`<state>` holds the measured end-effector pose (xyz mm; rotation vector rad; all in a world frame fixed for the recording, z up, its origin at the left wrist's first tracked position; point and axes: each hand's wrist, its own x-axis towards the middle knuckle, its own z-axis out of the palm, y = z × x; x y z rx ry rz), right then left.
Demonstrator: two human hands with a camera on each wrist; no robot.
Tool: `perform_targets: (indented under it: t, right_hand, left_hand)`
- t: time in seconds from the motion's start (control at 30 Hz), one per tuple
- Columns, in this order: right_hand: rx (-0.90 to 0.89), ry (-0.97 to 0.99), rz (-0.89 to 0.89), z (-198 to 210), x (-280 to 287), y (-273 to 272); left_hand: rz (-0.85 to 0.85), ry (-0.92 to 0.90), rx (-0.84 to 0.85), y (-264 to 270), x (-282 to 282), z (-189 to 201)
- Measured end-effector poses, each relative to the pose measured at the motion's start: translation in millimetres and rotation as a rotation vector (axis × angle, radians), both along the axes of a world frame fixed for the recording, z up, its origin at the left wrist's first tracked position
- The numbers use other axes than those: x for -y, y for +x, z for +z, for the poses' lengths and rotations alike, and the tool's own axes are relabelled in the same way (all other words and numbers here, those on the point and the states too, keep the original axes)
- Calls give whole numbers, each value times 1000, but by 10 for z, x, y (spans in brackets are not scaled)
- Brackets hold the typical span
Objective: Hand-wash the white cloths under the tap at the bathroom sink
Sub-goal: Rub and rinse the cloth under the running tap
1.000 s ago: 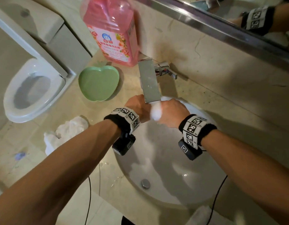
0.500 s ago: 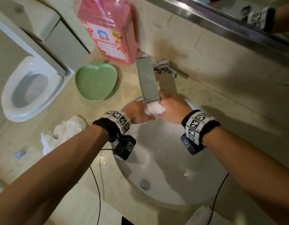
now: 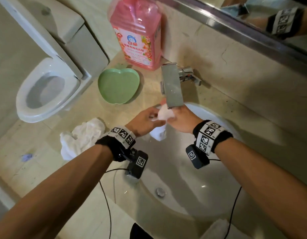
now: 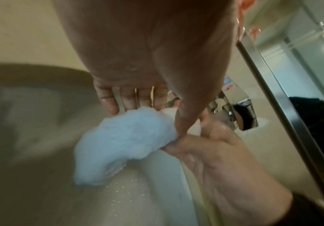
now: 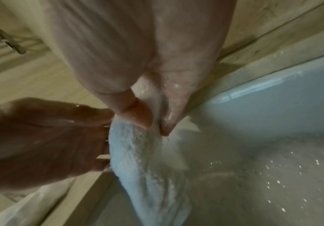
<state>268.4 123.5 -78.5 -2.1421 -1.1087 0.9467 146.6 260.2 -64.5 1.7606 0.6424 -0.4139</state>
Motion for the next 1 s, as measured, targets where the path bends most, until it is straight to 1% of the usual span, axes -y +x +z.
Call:
perform_targets:
  t: [0.07,0.13,0.2,0.27,0.3,0.37,0.43,0.47,0.53,0.6,0.67,0.73,0.8,0.87,0.97,1.0]
  right_hand:
    - [19,28,-26,-10,44,-38]
    - [36,36,-110,0,110,-28]
    - [14,22,-196,38,185,31]
    - [-15,45,-211,70,273,86]
    - [-27,58,-212,82,322,103]
    - [-29,75,-232,115,403,136]
    - [-3,76,-248,125,471,180]
    - [7,75,-238,134,499,192]
    - [13,64,-213,147,547,205]
    - [42,59,-222,135,579,223]
    - [72,44,-252,112,589,265]
    - [85,-16,-282,70,604,306]
    - [100,-91,-272,31,617,321]
    - [91,-121,-261,7,609,314]
    - [150,-113,-252,-5,561,305]
    - [160,-110,-260,8,535,293]
  left_hand:
    - [54,-9,-2,48,17,-22]
    - [64,53,12,84,63,-69]
    - [72,129,38,121,136,-89]
    - [66,169,69,181,225,-52]
    - [39,183,92,211,270,-32]
    - [-66,292,116,296,346,-10]
    - [-122,403,73,379,394,14]
    - [-123,391,46,414,405,18]
    - [-137,287,37,461,394,3]
    - [-151,251,29,481,350,13]
    - [-137,189,64,468,299,32]
    - [-72,38,140,418,263,16]
    - [-37,-56,184,366,233,-10]
    - [24,-41,168,320,156,-68]
    - [160,74,150,197,15,-116]
    - [174,131,152,144,-18,-126]
